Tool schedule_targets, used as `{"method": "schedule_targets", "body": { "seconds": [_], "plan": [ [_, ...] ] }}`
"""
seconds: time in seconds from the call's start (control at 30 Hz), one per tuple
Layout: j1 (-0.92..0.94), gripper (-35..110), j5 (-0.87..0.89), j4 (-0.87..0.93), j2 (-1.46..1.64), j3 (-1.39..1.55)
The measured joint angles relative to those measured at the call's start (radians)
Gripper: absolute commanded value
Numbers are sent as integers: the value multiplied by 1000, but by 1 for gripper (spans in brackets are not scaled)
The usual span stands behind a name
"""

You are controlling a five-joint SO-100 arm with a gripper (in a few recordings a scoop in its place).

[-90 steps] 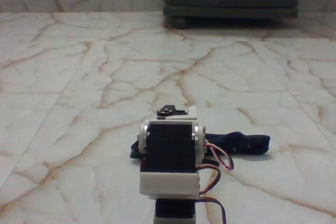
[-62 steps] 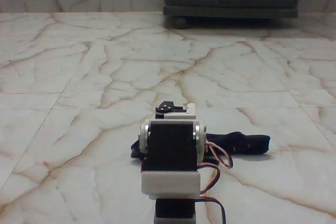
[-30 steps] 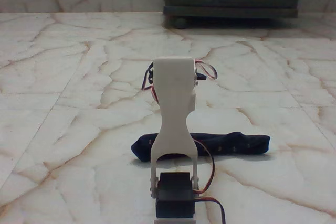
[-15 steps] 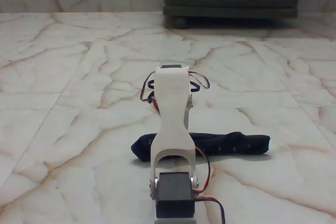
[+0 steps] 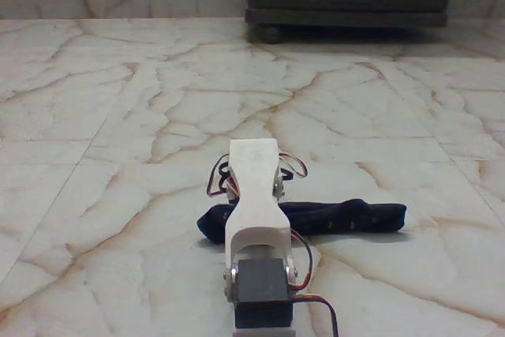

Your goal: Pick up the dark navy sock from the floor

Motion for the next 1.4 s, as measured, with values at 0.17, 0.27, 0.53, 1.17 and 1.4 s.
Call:
{"method": "schedule_targets", "body": {
  "seconds": [0.17, 0.27, 0.53, 1.17, 1.4],
  "plan": [
    [5, 3, -120, -120, -15, -2],
    [8, 0, -249, -163, -14, 44],
    [34, 0, -393, -219, 209, 371],
    [66, 0, -672, -463, 894, 1135],
    [129, 0, -870, -756, 1358, 1674]
  ]
}}
